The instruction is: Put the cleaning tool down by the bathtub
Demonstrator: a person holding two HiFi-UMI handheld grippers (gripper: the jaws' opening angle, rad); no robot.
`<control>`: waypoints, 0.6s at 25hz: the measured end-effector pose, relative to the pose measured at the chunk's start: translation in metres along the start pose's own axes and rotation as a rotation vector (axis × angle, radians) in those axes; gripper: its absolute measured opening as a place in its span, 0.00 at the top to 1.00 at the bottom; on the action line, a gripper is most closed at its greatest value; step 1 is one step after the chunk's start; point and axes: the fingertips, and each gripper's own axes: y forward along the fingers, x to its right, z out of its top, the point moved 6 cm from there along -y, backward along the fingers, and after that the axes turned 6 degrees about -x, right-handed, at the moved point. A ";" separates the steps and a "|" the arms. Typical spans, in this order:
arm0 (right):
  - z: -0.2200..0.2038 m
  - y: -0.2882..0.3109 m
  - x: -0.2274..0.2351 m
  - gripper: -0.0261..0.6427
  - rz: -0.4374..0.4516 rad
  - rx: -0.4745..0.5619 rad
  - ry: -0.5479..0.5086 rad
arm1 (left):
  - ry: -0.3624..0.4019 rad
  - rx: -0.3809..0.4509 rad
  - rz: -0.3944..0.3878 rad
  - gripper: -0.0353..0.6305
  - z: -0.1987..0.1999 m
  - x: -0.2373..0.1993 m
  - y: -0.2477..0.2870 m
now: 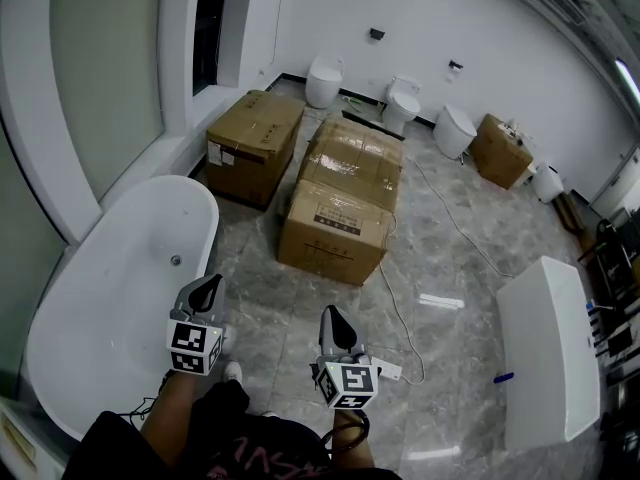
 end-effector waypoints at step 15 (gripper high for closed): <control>0.000 -0.003 -0.008 0.93 0.030 0.013 -0.026 | 0.046 0.028 0.017 0.95 0.006 0.002 -0.008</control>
